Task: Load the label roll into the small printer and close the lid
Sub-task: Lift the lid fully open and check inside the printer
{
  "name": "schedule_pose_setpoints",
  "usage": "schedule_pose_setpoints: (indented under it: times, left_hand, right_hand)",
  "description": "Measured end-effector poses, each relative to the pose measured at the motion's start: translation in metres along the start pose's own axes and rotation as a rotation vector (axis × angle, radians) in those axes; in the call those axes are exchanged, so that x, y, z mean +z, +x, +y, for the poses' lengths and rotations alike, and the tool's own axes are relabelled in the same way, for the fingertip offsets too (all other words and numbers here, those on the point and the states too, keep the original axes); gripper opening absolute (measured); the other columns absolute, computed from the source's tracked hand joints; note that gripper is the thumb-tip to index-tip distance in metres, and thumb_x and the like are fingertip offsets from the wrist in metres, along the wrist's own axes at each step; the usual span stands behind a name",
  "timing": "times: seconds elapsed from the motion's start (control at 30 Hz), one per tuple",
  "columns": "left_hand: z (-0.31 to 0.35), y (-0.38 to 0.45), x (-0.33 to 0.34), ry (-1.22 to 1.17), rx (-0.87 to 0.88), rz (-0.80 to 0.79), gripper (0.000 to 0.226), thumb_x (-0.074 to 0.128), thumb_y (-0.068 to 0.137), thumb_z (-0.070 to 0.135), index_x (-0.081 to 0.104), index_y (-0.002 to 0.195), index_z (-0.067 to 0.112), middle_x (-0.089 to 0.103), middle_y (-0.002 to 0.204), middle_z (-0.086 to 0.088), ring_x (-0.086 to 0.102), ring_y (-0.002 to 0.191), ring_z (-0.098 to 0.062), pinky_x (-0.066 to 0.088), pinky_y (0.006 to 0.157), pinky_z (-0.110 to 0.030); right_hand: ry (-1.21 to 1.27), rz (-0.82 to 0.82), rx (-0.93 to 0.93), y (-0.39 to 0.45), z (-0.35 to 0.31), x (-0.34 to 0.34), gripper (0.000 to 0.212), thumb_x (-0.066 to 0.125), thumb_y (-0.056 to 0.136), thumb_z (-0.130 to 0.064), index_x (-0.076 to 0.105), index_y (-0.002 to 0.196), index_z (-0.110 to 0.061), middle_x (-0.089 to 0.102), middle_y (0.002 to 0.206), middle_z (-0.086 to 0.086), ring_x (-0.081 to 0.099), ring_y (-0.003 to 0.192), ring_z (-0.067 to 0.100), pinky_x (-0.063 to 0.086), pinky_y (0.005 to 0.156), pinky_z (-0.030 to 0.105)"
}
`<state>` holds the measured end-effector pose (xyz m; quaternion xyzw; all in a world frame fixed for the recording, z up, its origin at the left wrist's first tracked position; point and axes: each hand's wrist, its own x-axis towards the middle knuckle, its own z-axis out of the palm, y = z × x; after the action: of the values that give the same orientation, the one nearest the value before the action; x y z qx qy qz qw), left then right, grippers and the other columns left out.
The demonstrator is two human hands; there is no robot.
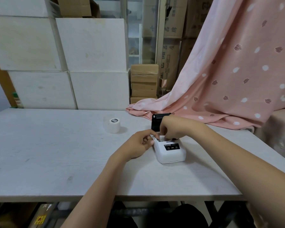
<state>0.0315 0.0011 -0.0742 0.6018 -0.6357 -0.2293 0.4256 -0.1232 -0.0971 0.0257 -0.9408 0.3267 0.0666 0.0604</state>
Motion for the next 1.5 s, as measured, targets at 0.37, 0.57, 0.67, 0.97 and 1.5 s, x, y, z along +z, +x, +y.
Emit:
schedule_pose_setpoints:
  times: [0.37,0.57,0.67,0.97,1.5]
  left_hand:
    - [0.005,0.000,0.005,0.083,-0.008,0.138,0.021,0.062,0.095,0.011,0.069,0.097,0.031,0.050,0.074,0.002,0.044,0.065,-0.007,0.038,0.064,-0.010]
    - [0.003,0.000,0.005,0.053,-0.020,0.159,0.020,0.065,0.094,0.013,0.071,0.097,0.031,0.050,0.074,0.003,0.045,0.064,-0.007,0.040,0.066,-0.013]
    - [0.002,0.000,0.004,0.049,-0.024,0.153,0.022,0.064,0.094,0.012,0.070,0.097,0.033,0.050,0.074,0.003,0.045,0.064,-0.007,0.040,0.067,-0.014]
    - [0.004,-0.001,0.005,0.021,-0.020,0.137,0.025,0.063,0.095,0.012,0.072,0.100,0.035,0.050,0.074,0.004,0.047,0.066,-0.009,0.042,0.069,-0.017]
    - [0.020,-0.008,-0.001,-0.158,-0.139,0.591,0.017,0.052,0.079,0.021,0.065,0.073,0.013,0.054,0.062,-0.004,0.044,0.057,-0.010,0.037,0.058,-0.025]
  right_hand:
    - [0.214,0.317,0.177,-0.029,0.053,-0.010,0.021,0.074,0.081,-0.019,0.079,0.093,-0.003,0.078,0.095,0.017,0.072,0.092,0.032,0.054,0.067,0.034]
    - [0.276,0.164,0.421,-0.042,0.077,0.016,0.014,0.075,0.078,-0.020,0.083,0.078,-0.009,0.079,0.075,0.011,0.066,0.056,0.018,0.050,0.051,0.020]
    - [0.295,0.129,0.485,-0.043,0.080,0.027,0.014,0.075,0.071,-0.017,0.083,0.073,-0.006,0.075,0.061,0.005,0.063,0.052,0.017,0.054,0.058,0.025]
    - [0.284,0.241,0.490,-0.038,0.072,0.028,0.034,0.068,0.092,-0.026,0.052,0.065,-0.011,0.055,0.056,0.007,0.055,0.062,0.028,0.038,0.054,0.030]
    - [0.372,0.068,0.306,-0.035,-0.009,0.027,0.045,0.085,0.070,-0.044,0.052,0.086,-0.018,0.057,0.094,-0.001,0.054,0.077,0.018,0.039,0.057,0.027]
